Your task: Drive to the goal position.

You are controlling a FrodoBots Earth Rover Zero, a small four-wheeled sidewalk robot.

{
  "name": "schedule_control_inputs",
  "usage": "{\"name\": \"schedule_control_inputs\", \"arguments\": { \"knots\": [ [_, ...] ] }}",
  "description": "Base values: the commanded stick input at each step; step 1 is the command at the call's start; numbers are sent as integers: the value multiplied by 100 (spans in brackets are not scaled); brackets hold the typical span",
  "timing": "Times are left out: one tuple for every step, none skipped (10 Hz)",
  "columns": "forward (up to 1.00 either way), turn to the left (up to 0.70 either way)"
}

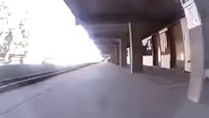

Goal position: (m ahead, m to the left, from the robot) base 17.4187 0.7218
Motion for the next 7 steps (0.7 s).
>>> {"name": "schedule_control_inputs", "arguments": {
  "knots": [
    [98,1],
    [98,1],
    [98,1],
    [98,1],
    [98,1],
    [98,40],
    [98,40]
  ]
}}
